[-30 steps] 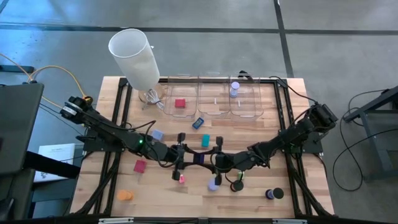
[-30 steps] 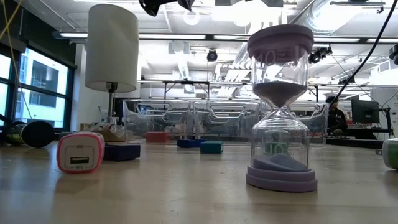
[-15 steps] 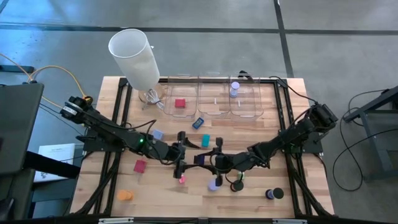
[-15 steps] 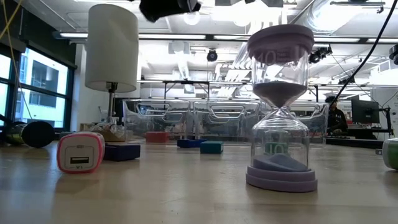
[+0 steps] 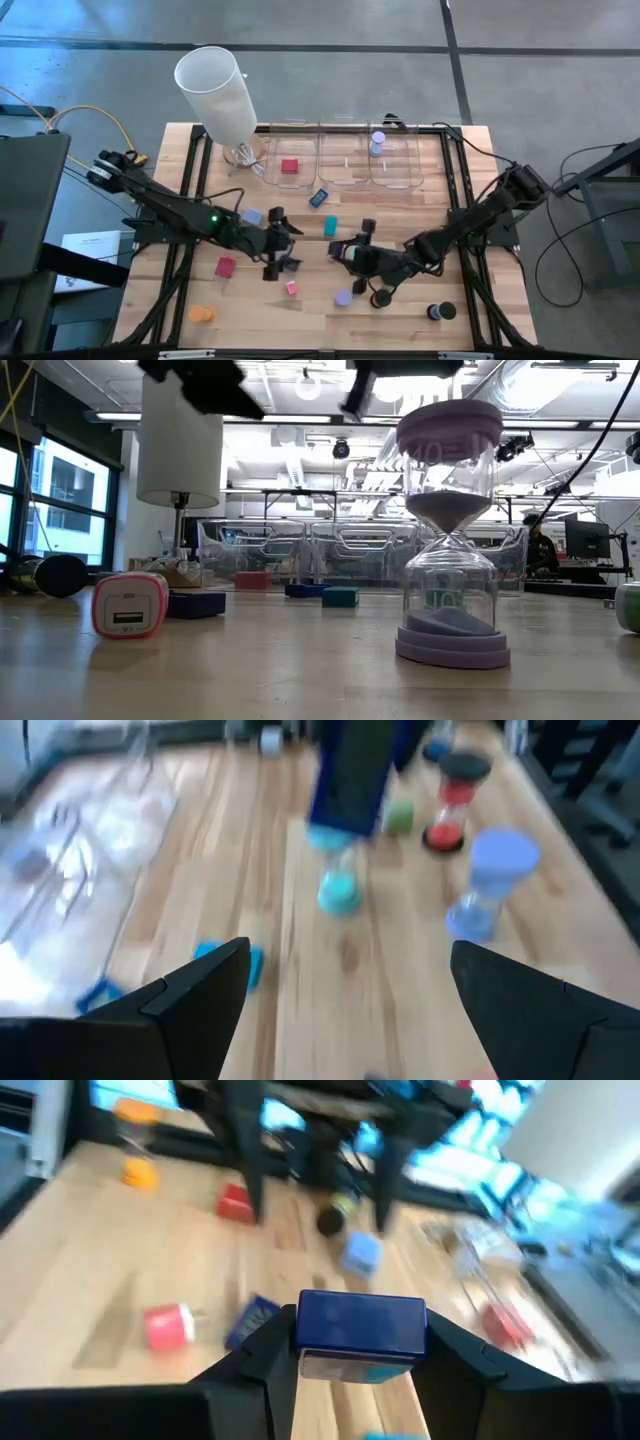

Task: Pick & Place Office items
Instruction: Put the top purple digital clock into the middle transparent bin, then put the white charger adapter into the left transparent bin

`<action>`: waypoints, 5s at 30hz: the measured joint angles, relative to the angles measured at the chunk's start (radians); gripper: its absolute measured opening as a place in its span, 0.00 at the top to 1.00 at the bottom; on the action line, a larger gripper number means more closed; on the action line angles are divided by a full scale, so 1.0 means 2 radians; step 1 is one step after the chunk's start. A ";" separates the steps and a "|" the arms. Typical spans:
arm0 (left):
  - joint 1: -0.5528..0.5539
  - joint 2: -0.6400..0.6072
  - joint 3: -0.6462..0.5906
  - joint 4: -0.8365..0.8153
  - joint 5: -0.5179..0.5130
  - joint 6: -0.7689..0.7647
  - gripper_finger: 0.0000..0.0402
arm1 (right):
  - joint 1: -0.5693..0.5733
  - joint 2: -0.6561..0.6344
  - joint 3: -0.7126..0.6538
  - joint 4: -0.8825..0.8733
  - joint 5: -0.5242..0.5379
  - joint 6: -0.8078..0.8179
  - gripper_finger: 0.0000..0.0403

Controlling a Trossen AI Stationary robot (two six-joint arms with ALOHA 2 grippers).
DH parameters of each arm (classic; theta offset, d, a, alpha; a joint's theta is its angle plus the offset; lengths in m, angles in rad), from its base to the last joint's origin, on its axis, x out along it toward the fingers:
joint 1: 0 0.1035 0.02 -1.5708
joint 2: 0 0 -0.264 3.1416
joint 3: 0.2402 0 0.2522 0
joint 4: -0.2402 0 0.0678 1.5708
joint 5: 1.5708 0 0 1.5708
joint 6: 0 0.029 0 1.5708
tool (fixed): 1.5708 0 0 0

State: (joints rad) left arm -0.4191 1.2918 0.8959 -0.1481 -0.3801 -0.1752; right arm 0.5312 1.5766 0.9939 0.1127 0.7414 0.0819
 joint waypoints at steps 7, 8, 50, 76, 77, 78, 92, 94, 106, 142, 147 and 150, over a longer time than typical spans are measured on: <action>0.007 -0.044 -0.001 -0.152 -0.011 -0.079 0.16 | -0.020 -0.022 0.000 -0.060 0.043 0.027 0.64; 0.009 -0.047 -0.001 -0.165 -0.015 -0.088 0.16 | -0.030 -0.029 0.000 -0.060 0.040 0.026 0.64; 0.017 -0.046 -0.047 -0.131 -0.019 -0.100 0.16 | -0.478 0.034 0.023 -0.077 -0.320 0.103 0.36; 0.008 -0.046 -0.047 -0.132 0.015 -0.100 0.16 | -0.326 -0.158 0.024 -0.108 -0.447 0.064 0.26; 0.006 -0.046 -0.047 -0.131 0.015 -0.100 0.16 | -0.311 -0.166 0.024 -0.115 -0.453 0.070 0.26; 0.004 -0.046 -0.047 -0.132 0.015 -0.100 0.16 | -0.295 -0.175 0.024 -0.125 -0.456 0.077 0.26; -0.006 -0.046 -0.047 -0.131 0.015 -0.100 0.16 | -0.110 -0.187 0.023 -0.270 -0.418 0.209 0.26; -0.006 -0.046 -0.047 -0.131 0.015 -0.100 0.16 | -0.095 -0.187 0.023 -0.286 -0.397 0.238 0.26; -0.006 -0.046 -0.047 -0.131 0.015 -0.100 0.16 | -0.049 -0.187 0.023 -0.462 -0.312 0.450 0.26; -0.005 -0.046 -0.047 -0.127 0.014 -0.100 0.16 | -0.113 -0.185 -0.115 -0.719 -0.358 0.663 0.33; -0.005 -0.046 -0.047 -0.125 0.014 -0.100 0.16 | -0.112 -0.185 -0.115 -0.707 -0.374 0.612 0.36; -0.005 -0.046 -0.047 -0.123 0.014 -0.100 0.16 | -0.116 -0.185 -0.115 -0.686 -0.370 0.611 0.37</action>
State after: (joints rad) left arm -0.4297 1.1995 0.8024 -0.3935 -0.3515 -0.3744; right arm 0.2994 1.2068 0.7647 -1.2593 0.0021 1.3037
